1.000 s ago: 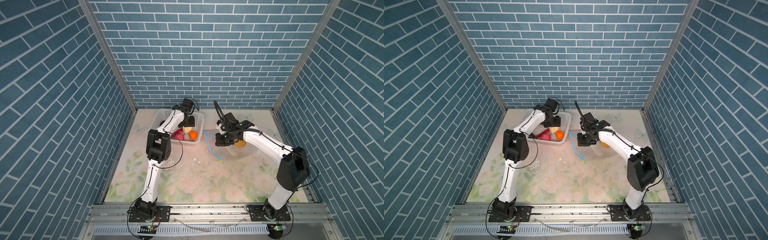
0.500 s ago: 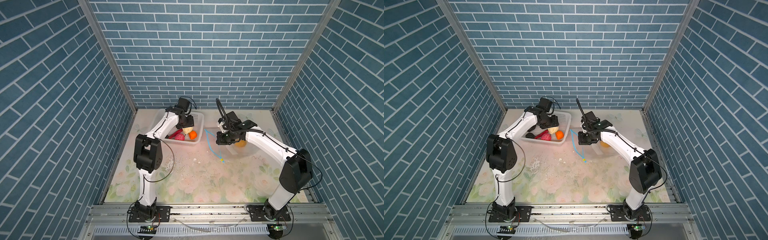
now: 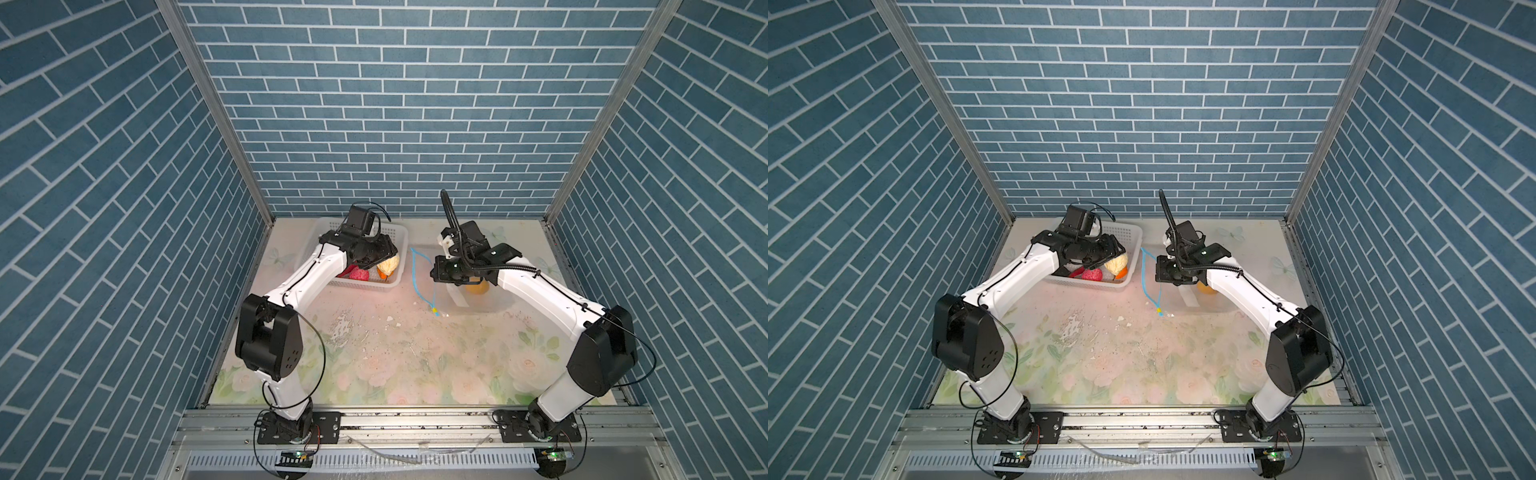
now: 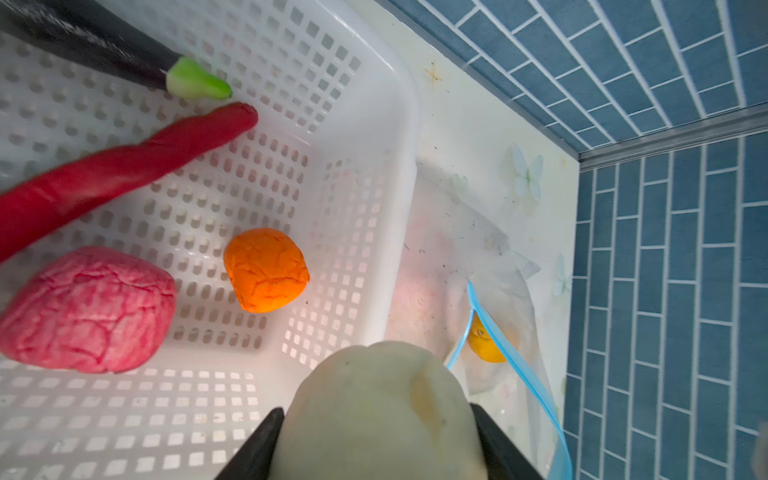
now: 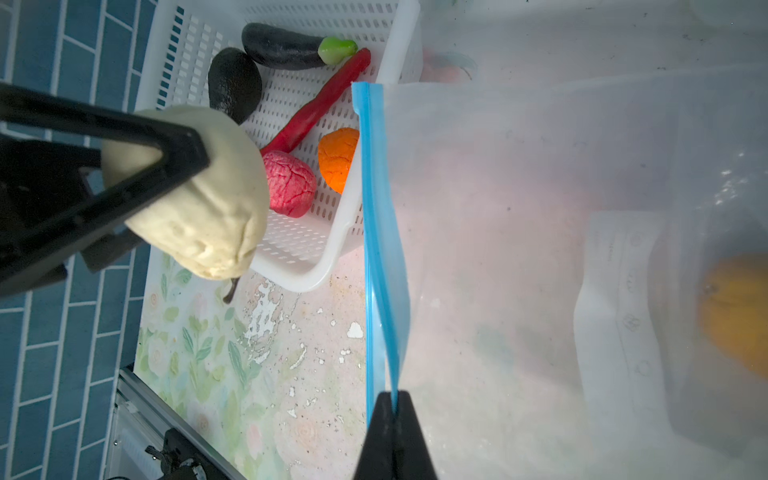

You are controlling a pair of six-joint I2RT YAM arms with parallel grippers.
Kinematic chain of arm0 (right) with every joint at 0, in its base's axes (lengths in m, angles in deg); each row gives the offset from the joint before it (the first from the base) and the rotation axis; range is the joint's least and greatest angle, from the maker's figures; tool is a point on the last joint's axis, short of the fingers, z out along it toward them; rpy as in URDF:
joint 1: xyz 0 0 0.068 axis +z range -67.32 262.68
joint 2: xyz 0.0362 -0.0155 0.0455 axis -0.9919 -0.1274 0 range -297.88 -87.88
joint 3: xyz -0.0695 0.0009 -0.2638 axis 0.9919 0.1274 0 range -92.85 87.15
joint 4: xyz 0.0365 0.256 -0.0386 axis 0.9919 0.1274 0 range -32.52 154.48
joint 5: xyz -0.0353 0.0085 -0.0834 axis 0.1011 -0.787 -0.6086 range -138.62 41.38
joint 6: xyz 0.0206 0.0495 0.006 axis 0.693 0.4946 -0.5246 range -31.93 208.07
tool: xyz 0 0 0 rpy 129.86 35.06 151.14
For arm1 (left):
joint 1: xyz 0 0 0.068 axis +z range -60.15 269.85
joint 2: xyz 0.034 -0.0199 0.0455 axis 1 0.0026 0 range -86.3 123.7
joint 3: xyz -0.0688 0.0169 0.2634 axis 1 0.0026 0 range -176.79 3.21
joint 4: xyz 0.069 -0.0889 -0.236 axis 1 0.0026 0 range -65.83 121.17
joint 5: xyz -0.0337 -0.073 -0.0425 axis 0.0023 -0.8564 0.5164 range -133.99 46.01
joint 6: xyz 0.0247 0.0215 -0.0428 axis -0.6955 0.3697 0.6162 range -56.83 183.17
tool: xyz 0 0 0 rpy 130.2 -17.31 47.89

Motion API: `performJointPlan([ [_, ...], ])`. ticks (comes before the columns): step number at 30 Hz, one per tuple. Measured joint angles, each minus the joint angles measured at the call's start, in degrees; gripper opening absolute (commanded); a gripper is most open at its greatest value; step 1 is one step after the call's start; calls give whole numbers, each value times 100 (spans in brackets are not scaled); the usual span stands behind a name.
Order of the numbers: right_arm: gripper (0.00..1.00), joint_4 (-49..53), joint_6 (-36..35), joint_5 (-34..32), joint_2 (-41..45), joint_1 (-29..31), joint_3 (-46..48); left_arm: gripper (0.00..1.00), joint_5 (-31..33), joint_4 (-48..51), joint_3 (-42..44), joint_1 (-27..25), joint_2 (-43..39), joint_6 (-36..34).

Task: Place the food in the zip-top bag and seal the zipper
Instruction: 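Lift the white bun with the left gripper toward the bag mouth, then lower the white bun into the bag mouth next to the right gripper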

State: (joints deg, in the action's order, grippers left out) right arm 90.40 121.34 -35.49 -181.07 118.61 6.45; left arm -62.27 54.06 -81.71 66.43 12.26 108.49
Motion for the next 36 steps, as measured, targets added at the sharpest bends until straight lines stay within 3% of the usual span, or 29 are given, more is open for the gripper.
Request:
performJointPlan([
  [7,0,-549,409,-46,120,-11,280,45,127,-605,540,-431,-387,964],
  [17,0,-1099,852,-61,374,-11,568,44,946,-1493,1161,-914,-879,1930],
  [23,0,-1270,990,-42,437,-11,577,44,1298,-2111,1370,-1224,-887,2122],
  [36,0,-1373,1045,-20,507,-11,662,45,1488,-2850,1646,-1305,-743,2223],
])
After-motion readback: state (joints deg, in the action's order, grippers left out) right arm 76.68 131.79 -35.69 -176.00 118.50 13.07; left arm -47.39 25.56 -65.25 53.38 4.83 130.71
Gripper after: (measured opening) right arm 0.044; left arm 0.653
